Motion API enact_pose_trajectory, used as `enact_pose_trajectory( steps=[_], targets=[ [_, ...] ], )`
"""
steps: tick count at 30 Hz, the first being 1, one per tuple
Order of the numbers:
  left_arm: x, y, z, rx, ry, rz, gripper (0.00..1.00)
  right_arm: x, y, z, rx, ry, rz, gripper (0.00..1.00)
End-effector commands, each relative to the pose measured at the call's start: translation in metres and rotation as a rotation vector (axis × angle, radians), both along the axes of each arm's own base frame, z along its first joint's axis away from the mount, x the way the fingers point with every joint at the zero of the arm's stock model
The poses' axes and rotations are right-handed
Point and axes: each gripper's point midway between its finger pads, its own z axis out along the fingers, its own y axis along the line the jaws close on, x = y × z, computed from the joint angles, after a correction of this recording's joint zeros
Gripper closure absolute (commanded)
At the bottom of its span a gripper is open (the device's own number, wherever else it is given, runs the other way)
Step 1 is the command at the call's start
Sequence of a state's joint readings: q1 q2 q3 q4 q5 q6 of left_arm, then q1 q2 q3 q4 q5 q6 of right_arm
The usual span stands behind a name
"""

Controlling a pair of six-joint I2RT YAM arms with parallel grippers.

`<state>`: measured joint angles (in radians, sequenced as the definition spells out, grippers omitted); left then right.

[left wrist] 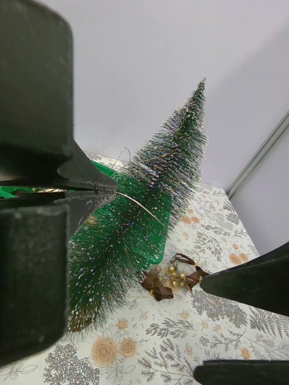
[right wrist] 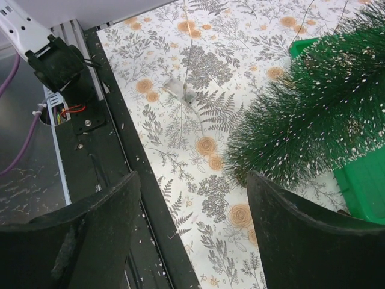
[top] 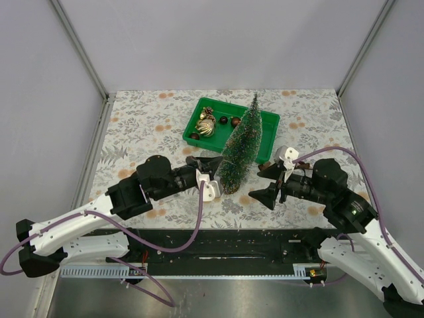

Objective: Decorate the small christmas tree

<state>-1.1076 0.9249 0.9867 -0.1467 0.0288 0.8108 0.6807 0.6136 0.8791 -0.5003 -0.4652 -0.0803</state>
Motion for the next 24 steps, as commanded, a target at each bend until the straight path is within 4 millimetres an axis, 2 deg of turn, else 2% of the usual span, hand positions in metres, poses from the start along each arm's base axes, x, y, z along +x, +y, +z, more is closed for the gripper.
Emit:
enact_pose_trajectory(
  steps=[1, 9, 18, 21, 24],
  targets=[
    [0.003, 0.003, 0.033, -0.099, -0.022, 0.025, 1.00, 0.012, 0.011, 0.027, 0.097, -0.107, -0.004, 0.22],
    [0.006, 0.003, 0.037, -0.109, -0.019, 0.033, 1.00, 0.037, 0.017, 0.021, 0.093, -0.206, -0.045, 0.25],
    [0.007, 0.000, 0.042, -0.119, -0.008, 0.030, 1.00, 0.048, 0.023, 0.009, 0.062, -0.201, -0.050, 0.32],
    [0.007, 0.000, 0.044, -0.122, -0.003, 0.032, 1.00, 0.051, 0.024, 0.009, 0.050, -0.206, -0.057, 0.41],
    [0.007, 0.002, 0.045, -0.128, 0.004, 0.034, 1.00, 0.055, 0.024, 0.007, 0.034, -0.200, -0.069, 0.55]
  ],
)
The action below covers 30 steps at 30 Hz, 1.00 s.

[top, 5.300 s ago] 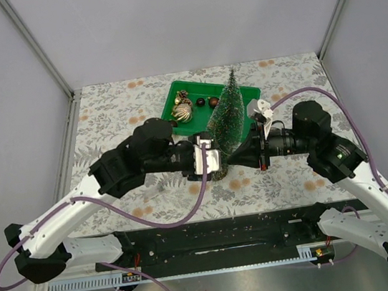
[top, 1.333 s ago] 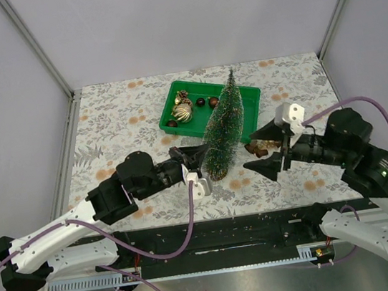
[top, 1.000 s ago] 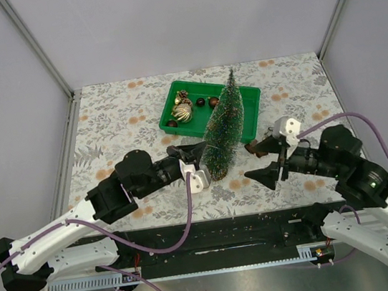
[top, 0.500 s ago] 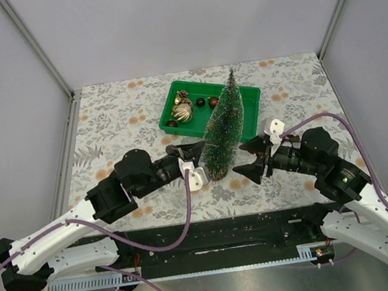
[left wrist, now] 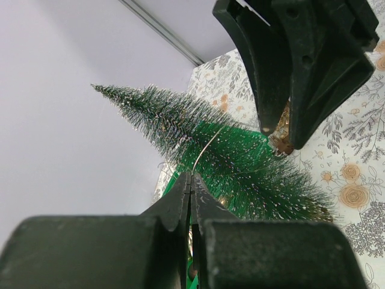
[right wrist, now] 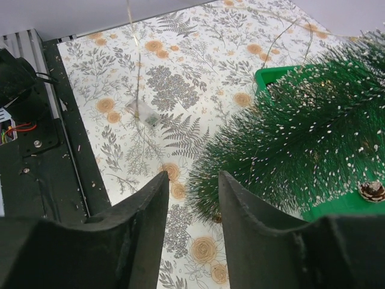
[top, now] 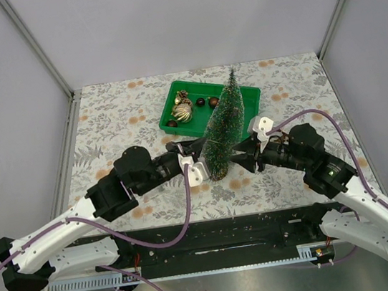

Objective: Decorate the small christmas tree

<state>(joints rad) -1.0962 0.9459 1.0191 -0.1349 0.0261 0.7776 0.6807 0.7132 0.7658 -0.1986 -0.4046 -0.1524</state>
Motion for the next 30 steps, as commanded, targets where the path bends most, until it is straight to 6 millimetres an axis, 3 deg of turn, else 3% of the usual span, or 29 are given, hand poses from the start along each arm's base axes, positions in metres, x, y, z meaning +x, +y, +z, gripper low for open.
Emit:
enact_pose_trajectory(
  steps=[1, 2, 8, 17, 19, 23, 30],
  targets=[
    [0.002, 0.005, 0.034, -0.093, -0.017, 0.020, 1.00, 0.009, 0.002, 0.016, 0.014, -0.058, -0.021, 0.62],
    [0.002, 0.005, 0.033, -0.091, -0.015, 0.020, 1.00, 0.009, 0.002, 0.017, 0.015, -0.059, -0.019, 0.70],
    [0.004, 0.009, 0.035, -0.101, -0.007, 0.031, 1.00, 0.002, -0.002, 0.029, 0.035, -0.088, -0.012, 1.00],
    [0.007, 0.015, 0.038, -0.135, 0.014, 0.055, 1.00, -0.017, -0.014, 0.060, 0.064, -0.123, 0.003, 1.00],
    [0.007, 0.017, 0.038, -0.144, 0.021, 0.059, 0.93, -0.015, -0.014, 0.070, 0.068, -0.152, 0.002, 1.00],
    [0.006, 0.020, 0.036, -0.155, 0.033, 0.059, 0.70, -0.003, -0.007, 0.098, 0.019, -0.229, 0.019, 1.00],
    [0.006, 0.025, 0.035, -0.168, 0.036, 0.065, 0.67, 0.037, 0.012, 0.161, -0.126, -0.431, 0.037, 1.00]
  ],
)
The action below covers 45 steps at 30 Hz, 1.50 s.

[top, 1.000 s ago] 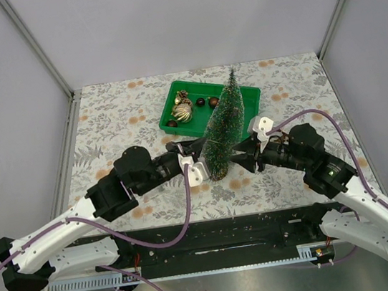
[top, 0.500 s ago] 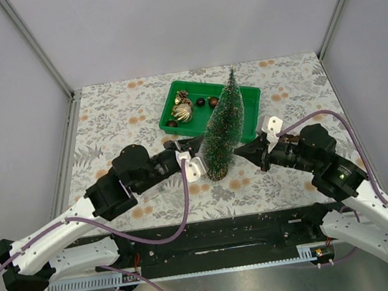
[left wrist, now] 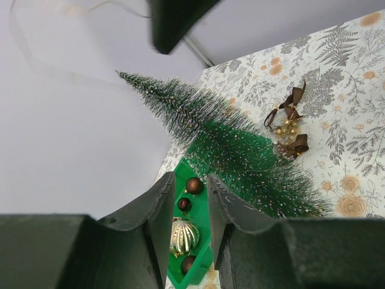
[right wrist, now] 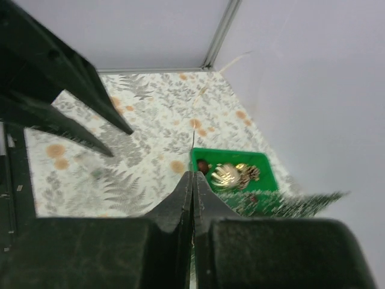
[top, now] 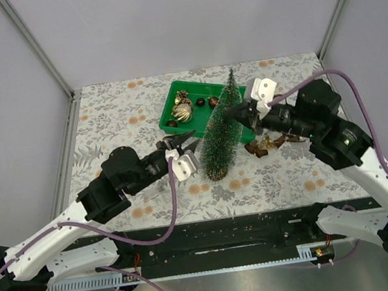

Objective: Decorate the small christmas tree

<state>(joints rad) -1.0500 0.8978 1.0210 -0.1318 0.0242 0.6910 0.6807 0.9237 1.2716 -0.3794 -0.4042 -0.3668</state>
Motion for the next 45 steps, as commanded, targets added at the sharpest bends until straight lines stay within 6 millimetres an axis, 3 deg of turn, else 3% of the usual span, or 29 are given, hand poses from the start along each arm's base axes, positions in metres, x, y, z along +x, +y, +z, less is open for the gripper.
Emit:
enact_pose_trajectory(
  steps=[1, 8, 17, 25, 45],
  targets=[
    [0.000, 0.008, 0.020, -0.082, -0.018, 0.017, 0.67, 0.022, 0.009, 0.033, -0.114, -0.177, 0.006, 1.00],
    [-0.003, 0.009, 0.014, -0.080, -0.016, 0.004, 0.68, 0.071, 0.029, 0.046, -0.255, -0.265, -0.029, 1.00],
    [-0.005, 0.010, 0.009, -0.077, -0.018, -0.006, 0.68, 0.117, 0.045, 0.032, -0.376, -0.232, -0.025, 1.00],
    [-0.006, 0.010, 0.009, -0.078, -0.015, -0.013, 0.68, 0.146, 0.025, 0.042, -0.291, -0.184, -0.018, 1.00],
    [-0.008, 0.009, 0.009, -0.075, -0.016, -0.026, 0.70, 0.227, -0.014, 0.016, -0.144, -0.125, -0.122, 1.00]
  ],
)
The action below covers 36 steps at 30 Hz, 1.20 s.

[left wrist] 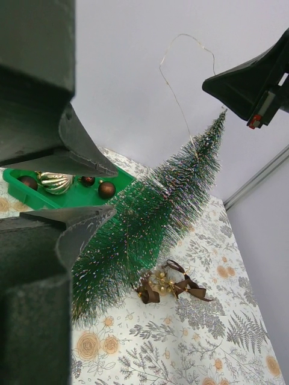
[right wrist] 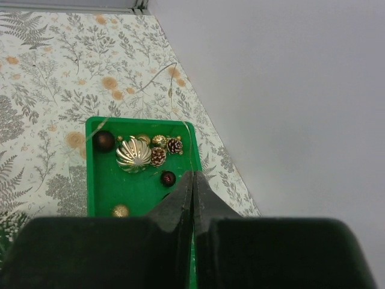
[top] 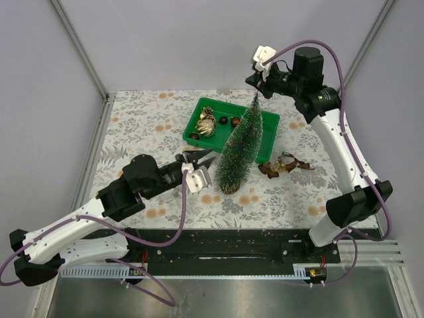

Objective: Decorate the small christmas tree

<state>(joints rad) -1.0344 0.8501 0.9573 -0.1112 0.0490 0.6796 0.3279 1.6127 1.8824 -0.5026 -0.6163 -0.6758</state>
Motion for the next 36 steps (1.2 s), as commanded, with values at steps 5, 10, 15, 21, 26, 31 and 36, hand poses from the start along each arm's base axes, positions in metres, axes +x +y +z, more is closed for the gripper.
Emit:
enact_pose_trajectory(
  steps=[5, 10, 15, 21, 26, 31, 36],
  targets=[
    [-0.004, 0.001, 0.020, -0.067, -0.025, -0.020, 0.71, 0.028, -0.004, 0.007, 0.108, -0.037, -0.015, 1.00],
    [-0.005, 0.000, 0.020, -0.066, -0.024, -0.026, 0.71, 0.035, -0.011, -0.007, 0.125, -0.016, -0.022, 1.00],
    [-0.004, -0.001, 0.020, -0.067, -0.022, -0.028, 0.72, 0.040, -0.023, -0.025, 0.149, 0.036, -0.051, 1.00],
    [-0.006, 0.001, 0.022, -0.067, -0.018, -0.028, 0.72, 0.041, -0.047, -0.078, 0.195, 0.232, -0.200, 1.00],
    [-0.007, 0.003, 0.026, -0.076, -0.020, -0.030, 0.72, 0.028, -0.072, -0.153, 0.238, 0.536, -0.456, 1.00],
    [-0.010, 0.004, 0.026, -0.083, -0.014, -0.041, 0.72, -0.011, -0.093, -0.197, 0.335, 0.750, -0.686, 1.00],
    [-0.012, 0.005, 0.027, -0.088, -0.014, -0.044, 0.72, -0.066, -0.095, -0.207, 0.367, 0.801, -0.728, 1.00]
  ],
)
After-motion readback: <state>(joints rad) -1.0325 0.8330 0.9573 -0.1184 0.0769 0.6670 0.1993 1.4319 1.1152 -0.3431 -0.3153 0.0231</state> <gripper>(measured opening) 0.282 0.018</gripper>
